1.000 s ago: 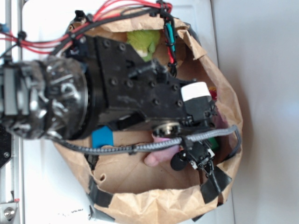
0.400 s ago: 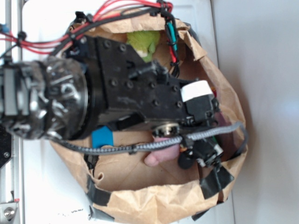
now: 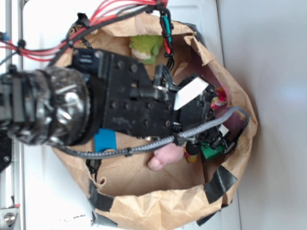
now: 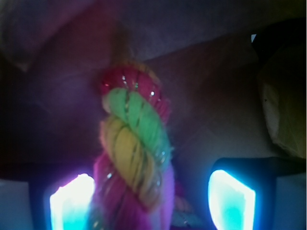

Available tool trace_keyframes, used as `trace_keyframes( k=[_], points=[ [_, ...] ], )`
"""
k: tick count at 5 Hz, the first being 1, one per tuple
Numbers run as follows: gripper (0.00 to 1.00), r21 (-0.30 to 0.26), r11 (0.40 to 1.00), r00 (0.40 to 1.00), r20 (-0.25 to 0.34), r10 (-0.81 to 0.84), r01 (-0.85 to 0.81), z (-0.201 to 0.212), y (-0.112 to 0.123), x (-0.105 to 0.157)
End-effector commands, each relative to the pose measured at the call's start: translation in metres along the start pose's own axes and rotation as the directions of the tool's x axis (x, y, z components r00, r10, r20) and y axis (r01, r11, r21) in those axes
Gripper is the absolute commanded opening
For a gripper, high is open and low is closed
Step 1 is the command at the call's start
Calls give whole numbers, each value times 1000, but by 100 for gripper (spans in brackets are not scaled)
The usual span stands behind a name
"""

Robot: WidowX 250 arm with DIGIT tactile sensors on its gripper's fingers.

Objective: Grab the multicolored rope.

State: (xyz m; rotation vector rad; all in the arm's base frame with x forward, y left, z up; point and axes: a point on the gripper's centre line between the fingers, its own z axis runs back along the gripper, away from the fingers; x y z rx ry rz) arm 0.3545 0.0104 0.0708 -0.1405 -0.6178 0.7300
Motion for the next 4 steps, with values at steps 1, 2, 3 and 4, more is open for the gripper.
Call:
trace_keyframes(
  k=[1,2,3,4],
  points=[
    [0,-36,999,1000,6,-26,26,11,-13,5],
    [0,-24,999,999,-29,-42,42,15,-14,5],
    [0,-17,996,983,-158,-88,87,31,-15,13],
    [0,-44,984,929,-325,-176,171,51,-16,18]
  ],
)
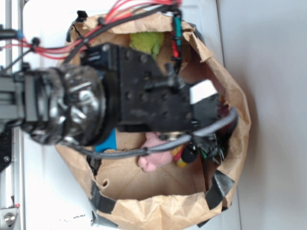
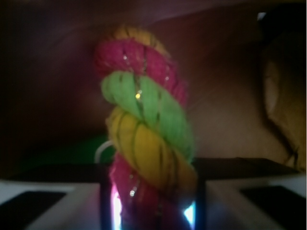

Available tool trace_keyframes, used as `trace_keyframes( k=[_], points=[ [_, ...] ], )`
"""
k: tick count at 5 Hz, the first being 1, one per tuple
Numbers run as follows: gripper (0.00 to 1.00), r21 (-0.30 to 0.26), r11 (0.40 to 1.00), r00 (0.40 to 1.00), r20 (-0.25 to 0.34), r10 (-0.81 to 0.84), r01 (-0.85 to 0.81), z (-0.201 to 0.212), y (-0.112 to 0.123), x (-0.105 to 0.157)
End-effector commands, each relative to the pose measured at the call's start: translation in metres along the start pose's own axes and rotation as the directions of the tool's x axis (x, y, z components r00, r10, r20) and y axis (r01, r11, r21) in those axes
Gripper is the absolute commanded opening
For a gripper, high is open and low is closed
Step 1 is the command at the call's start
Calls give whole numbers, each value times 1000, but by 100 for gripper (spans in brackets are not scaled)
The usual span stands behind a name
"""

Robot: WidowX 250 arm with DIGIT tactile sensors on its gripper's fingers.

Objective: Grab the multicolored rope.

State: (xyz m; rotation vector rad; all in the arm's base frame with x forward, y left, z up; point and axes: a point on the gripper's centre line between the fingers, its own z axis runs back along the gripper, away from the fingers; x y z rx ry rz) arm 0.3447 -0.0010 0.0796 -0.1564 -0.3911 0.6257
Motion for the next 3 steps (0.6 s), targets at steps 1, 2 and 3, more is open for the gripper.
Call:
trace_keyframes(
  k=[1,2,3],
  points=[
    [0,-36,989,983,-108,-149,146,55,-6,9],
    [0,-1,979,974,-99,-201,202,69,-1,-1],
    [0,31,972,967,-113,-230,234,78,10,-3]
  ],
)
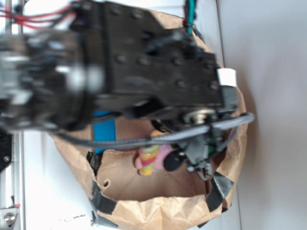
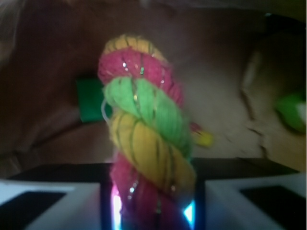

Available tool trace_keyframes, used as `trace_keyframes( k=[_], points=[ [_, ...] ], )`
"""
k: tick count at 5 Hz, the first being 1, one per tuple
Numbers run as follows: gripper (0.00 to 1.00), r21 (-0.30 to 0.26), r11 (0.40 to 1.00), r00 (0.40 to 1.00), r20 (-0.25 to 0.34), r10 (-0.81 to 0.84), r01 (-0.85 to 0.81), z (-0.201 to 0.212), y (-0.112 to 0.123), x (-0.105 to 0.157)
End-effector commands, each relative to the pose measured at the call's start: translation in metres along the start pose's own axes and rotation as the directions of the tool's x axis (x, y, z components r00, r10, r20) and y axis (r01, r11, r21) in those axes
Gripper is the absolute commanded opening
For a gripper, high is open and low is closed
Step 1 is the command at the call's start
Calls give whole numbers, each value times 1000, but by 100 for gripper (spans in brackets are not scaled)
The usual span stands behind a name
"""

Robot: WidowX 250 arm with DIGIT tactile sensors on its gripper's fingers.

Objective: Grab the multicolored rope.

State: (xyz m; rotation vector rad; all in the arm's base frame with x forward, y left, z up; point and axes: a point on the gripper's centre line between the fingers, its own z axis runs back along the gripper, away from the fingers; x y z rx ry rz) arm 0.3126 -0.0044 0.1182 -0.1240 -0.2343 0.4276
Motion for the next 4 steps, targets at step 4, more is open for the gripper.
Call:
trace_keyframes(
  k=[4],
  points=[
    [0,73,997,997,64,-40,35,84,46,0]
  ],
)
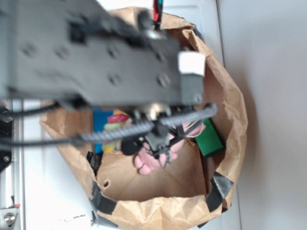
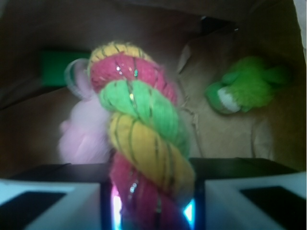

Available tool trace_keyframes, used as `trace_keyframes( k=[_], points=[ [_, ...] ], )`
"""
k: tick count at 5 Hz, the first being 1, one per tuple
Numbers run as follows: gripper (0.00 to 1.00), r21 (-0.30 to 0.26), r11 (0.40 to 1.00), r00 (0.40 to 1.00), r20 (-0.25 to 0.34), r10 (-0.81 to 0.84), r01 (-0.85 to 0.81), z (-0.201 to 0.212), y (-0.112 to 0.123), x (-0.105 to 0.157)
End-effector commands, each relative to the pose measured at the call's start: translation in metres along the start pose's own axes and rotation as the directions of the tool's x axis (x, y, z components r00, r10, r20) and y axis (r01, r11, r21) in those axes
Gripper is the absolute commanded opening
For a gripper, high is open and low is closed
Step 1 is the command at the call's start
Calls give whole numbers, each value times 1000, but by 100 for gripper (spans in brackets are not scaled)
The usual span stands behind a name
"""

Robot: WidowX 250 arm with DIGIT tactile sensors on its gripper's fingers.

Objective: Grab the multicolored rope.

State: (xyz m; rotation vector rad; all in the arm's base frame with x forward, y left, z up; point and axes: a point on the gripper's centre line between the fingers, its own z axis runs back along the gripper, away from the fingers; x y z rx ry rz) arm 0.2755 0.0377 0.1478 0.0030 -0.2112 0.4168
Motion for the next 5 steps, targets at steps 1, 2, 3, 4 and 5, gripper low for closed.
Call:
trace_keyframes(
  k=[1,2,3,4,5],
  points=[
    [0,-64,998,998,67,-8,13,56,4,8],
    [0,-85,996,999,50,-15,19,72,2,4],
    [0,-101,995,999,53,-8,13,83,-8,-2],
    [0,-97,995,995,101,2,8,76,-16,-6],
    [0,-99,995,991,131,10,3,75,-19,-8]
  ],
)
